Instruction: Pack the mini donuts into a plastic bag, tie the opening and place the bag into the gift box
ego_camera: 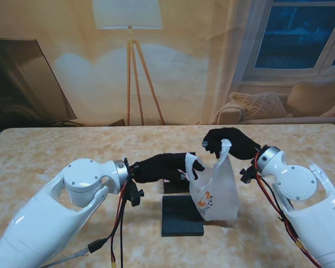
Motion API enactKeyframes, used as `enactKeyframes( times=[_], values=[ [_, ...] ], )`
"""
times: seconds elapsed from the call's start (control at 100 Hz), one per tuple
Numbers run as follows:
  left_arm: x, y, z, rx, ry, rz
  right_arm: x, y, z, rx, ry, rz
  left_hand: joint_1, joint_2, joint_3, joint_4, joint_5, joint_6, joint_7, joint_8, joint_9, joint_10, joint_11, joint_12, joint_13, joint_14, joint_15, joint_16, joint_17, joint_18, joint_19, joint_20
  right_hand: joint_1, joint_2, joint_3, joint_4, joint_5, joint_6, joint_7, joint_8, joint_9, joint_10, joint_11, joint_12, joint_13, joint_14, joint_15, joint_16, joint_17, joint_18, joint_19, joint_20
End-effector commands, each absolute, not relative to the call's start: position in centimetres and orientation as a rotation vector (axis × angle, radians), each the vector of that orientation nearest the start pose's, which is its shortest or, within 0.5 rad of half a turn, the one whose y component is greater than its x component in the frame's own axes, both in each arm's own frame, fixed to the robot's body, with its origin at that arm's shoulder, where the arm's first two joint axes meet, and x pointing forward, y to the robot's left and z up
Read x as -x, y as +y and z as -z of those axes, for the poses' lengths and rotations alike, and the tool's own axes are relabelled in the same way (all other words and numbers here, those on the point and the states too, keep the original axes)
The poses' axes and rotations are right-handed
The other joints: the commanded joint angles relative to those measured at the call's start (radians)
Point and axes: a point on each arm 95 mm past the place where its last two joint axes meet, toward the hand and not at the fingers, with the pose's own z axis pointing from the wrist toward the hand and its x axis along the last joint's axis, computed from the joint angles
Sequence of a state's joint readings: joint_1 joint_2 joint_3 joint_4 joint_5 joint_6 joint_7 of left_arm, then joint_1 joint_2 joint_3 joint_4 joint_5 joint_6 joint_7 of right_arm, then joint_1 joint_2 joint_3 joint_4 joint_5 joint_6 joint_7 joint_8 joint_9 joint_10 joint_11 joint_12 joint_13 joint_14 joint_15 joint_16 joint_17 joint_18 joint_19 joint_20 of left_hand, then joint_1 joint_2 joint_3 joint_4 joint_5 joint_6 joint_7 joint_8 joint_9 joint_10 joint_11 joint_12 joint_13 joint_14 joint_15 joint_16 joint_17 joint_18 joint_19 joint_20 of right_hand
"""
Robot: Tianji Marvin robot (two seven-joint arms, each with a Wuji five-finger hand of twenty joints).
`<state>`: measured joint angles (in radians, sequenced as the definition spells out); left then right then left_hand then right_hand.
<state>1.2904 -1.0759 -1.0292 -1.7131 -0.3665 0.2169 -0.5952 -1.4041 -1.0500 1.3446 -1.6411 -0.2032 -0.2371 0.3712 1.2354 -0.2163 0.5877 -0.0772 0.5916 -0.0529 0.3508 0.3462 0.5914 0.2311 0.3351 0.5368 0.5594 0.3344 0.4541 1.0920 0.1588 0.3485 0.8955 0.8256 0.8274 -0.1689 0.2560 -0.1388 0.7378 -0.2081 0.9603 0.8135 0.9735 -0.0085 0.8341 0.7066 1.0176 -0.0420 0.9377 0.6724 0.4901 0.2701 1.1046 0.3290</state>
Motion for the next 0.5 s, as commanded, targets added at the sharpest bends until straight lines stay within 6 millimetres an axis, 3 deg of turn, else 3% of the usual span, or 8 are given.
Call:
enactKeyframes(
  times=[0.0,0.07,0.18,0.34,0.49],
  values=[
    [-39.5,-11.8,23.8,-1.652,-1.156,-1.478,-43.9,-1.4,22.6,1.681,-1.557,2.291,0.054,-0.03,-0.023,-0.033,0.024,-0.066,0.056,0.018,0.032,-0.035,0.035,0.15,0.043,-0.023,0.045,0.118,0.003,-0.021,0.045,0.035,0.063,0.036,0.018,0.021,-0.013,-0.044,0.021,-0.018,-0.022,-0.001,-0.01,0.004,-0.018,-0.013,-0.013,0.001,-0.012,0.008,0.012,0.016],
    [-39.6,-12.1,23.9,-1.649,-1.153,-1.499,-43.8,-1.4,22.5,1.675,-1.56,2.293,0.05,-0.053,-0.037,-0.047,0.034,-0.081,0.087,0.018,0.052,-0.034,0.042,0.295,0.06,-0.037,0.108,0.196,0.011,-0.035,0.078,0.051,0.077,0.036,0.017,0.018,-0.037,-0.04,0.017,-0.031,-0.046,0.005,-0.031,-0.004,-0.044,-0.006,-0.042,-0.007,-0.02,0.009,0.005,0.015],
    [-39.6,-12.5,24.2,-1.658,-1.131,-1.553,-43.7,-1.4,22.4,1.66,-1.564,2.305,-0.007,-0.127,0.019,-0.067,0.047,-0.07,0.116,0.009,0.101,-0.036,0.034,0.436,0.086,-0.053,0.209,0.255,0.032,-0.041,0.123,0.071,0.114,0.06,-0.042,0.023,-0.147,0.02,-0.017,-0.129,-0.144,0.046,-0.142,-0.055,-0.148,0.04,-0.189,-0.057,-0.077,0.025,-0.026,0.013],
    [-39.5,-13.0,24.7,-1.683,-1.106,-1.589,-43.3,-1.2,22.2,1.606,-1.581,2.334,-0.036,-0.181,0.006,-0.084,0.029,-0.05,0.11,-0.002,0.12,-0.044,0.027,0.477,0.098,-0.067,0.258,0.261,0.049,-0.045,0.148,0.076,0.12,0.114,-0.158,0.049,-0.299,0.128,-0.141,-0.217,-0.287,0.118,-0.266,-0.123,-0.278,0.097,-0.352,-0.128,-0.17,0.05,-0.063,0.016],
    [-39.5,-13.2,25.3,-1.716,-1.08,-1.594,-42.9,-1.0,21.9,1.552,-1.618,2.364,-0.053,-0.181,0.002,-0.085,0.018,-0.033,0.099,-0.01,0.119,-0.042,0.023,0.468,0.098,-0.066,0.268,0.249,0.051,-0.043,0.151,0.076,0.149,0.18,-0.26,0.076,-0.329,0.184,-0.299,-0.19,-0.347,0.146,-0.315,-0.153,-0.323,0.115,-0.418,-0.163,-0.208,0.058,-0.08,0.017]
  ],
)
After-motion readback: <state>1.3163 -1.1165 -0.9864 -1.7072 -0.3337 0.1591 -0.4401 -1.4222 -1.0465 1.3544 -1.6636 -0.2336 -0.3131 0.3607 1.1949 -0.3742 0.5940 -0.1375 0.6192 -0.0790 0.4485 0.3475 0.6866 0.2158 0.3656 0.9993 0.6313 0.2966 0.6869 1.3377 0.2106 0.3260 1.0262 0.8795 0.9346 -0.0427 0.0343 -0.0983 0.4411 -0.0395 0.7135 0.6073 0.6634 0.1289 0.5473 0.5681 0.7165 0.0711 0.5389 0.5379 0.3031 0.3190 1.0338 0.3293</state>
